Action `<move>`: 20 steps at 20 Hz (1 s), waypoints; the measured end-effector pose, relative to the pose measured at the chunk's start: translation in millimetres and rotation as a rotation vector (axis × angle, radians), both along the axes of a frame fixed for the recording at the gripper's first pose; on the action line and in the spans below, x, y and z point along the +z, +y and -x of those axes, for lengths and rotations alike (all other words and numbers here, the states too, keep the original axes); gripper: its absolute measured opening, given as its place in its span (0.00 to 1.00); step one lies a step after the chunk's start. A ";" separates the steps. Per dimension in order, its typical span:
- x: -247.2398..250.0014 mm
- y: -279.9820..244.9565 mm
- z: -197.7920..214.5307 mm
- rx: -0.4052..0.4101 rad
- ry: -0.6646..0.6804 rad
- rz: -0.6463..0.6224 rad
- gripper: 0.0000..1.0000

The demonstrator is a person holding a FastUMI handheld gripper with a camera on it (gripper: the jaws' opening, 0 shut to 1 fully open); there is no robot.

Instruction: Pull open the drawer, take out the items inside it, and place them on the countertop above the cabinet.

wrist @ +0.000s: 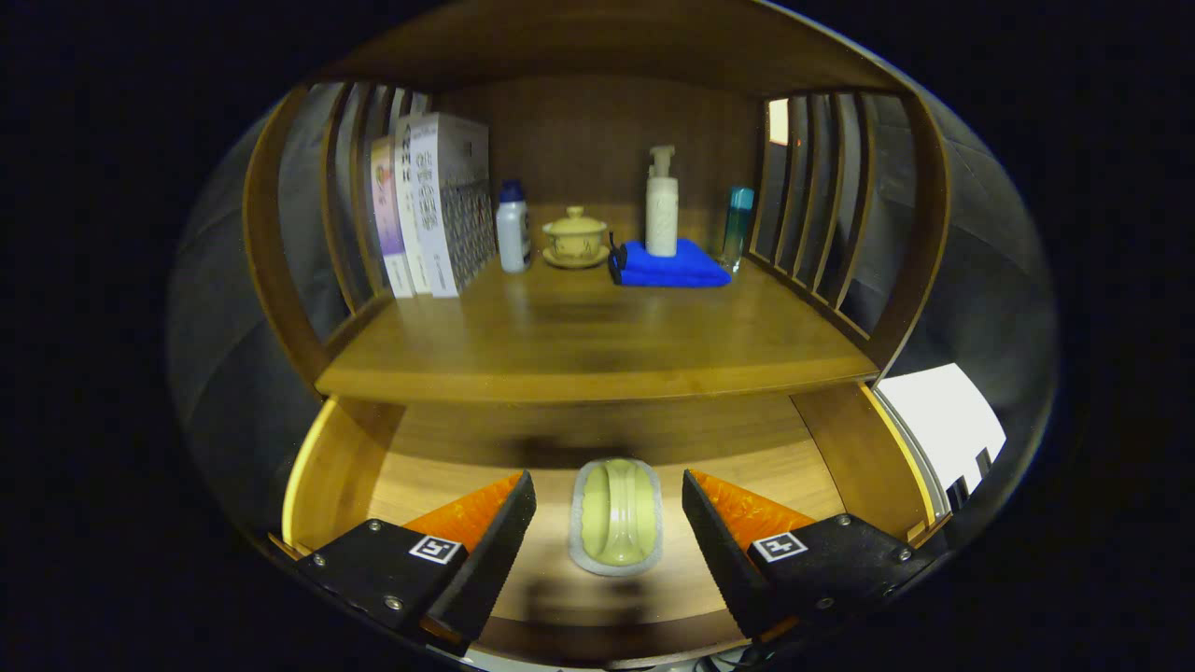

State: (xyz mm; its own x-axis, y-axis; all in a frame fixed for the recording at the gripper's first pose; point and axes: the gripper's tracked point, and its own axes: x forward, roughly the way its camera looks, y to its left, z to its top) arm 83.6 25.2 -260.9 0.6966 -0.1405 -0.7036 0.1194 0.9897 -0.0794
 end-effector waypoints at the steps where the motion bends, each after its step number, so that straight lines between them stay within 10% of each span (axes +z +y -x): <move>1: -6.5 0.1 -1.1 -0.005 0.017 0.003 0.97; 9: -56.6 -11.5 7.1 -0.063 0.157 -0.043 0.84; 13: -68.4 -17.5 7.7 -0.062 0.174 -0.041 0.61; 16: -71.9 -14.5 6.6 -0.017 0.165 -0.015 0.24; 20: -61.2 -8.1 17.6 0.024 0.143 0.033 0.17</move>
